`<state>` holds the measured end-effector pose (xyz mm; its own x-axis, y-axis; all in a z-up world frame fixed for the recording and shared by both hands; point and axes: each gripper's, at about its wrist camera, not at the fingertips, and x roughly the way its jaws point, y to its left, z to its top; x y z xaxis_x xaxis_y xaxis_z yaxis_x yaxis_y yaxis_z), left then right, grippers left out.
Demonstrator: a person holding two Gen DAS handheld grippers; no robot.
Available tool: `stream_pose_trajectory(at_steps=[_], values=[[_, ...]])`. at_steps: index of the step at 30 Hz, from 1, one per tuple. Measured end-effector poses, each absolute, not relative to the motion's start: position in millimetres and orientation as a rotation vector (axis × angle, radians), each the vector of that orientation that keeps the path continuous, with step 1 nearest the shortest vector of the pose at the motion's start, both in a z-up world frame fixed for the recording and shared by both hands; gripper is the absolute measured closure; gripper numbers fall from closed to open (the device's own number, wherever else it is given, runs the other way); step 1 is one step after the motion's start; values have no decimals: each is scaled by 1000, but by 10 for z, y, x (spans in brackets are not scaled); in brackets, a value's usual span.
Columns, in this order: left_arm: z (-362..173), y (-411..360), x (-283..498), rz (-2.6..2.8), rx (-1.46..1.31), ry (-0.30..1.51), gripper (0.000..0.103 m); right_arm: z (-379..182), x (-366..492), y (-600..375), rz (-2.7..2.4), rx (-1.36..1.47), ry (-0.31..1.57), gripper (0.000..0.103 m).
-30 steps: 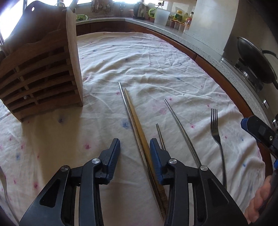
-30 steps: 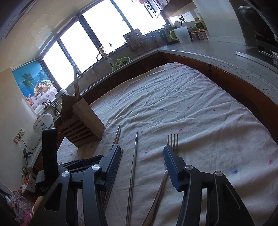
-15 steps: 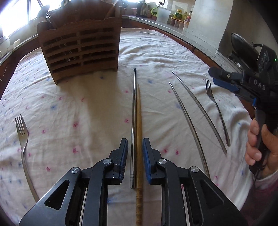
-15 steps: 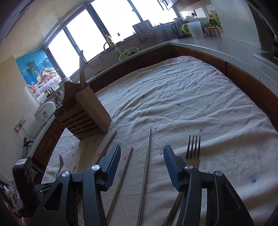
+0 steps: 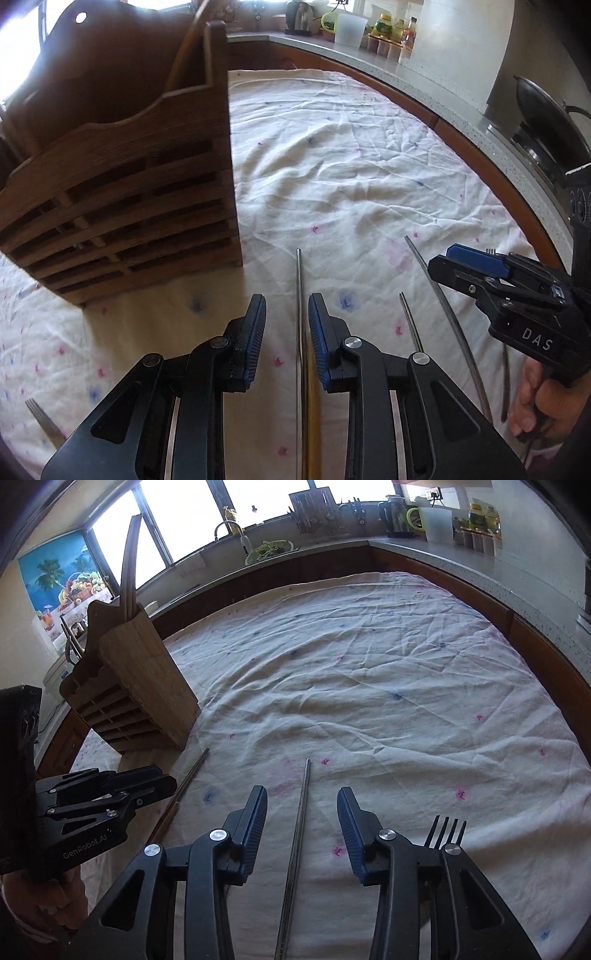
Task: Organize utensils
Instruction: 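Close left gripper on a metal chopstick while right gripper grasps another metal chopstick, then lift both metal chopsticks and carry them over the wooden holder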
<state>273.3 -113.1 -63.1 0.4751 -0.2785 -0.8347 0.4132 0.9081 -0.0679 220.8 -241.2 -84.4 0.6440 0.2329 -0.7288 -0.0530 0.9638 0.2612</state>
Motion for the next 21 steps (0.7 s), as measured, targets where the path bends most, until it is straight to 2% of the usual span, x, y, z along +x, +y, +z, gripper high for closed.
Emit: stream_pose_trajectory(at_steps=[3,8,11,12,13,21], values=[[-680,-1186,2774,-427,177,1000,80,-900,2325,-2363,152,173,896,73],[-681,-1269,2823,-427,213,993,82,-920,2414,-2182,132,29,904,74],[-699,-1307,2825,-438,245,980,89,-926,2409,-2096,143,-31,902,84],[-697,-1311,2826,-443,246,980,96,-925,2413,-2081,147,-34,901,88],[-696,-1311,2830,-443,247,979,98,-923,2417,-2075,151,-36,900,97],[-638,-1170,2739,-451,203,962,99,-883,2391,-2230,200,128,903,99]])
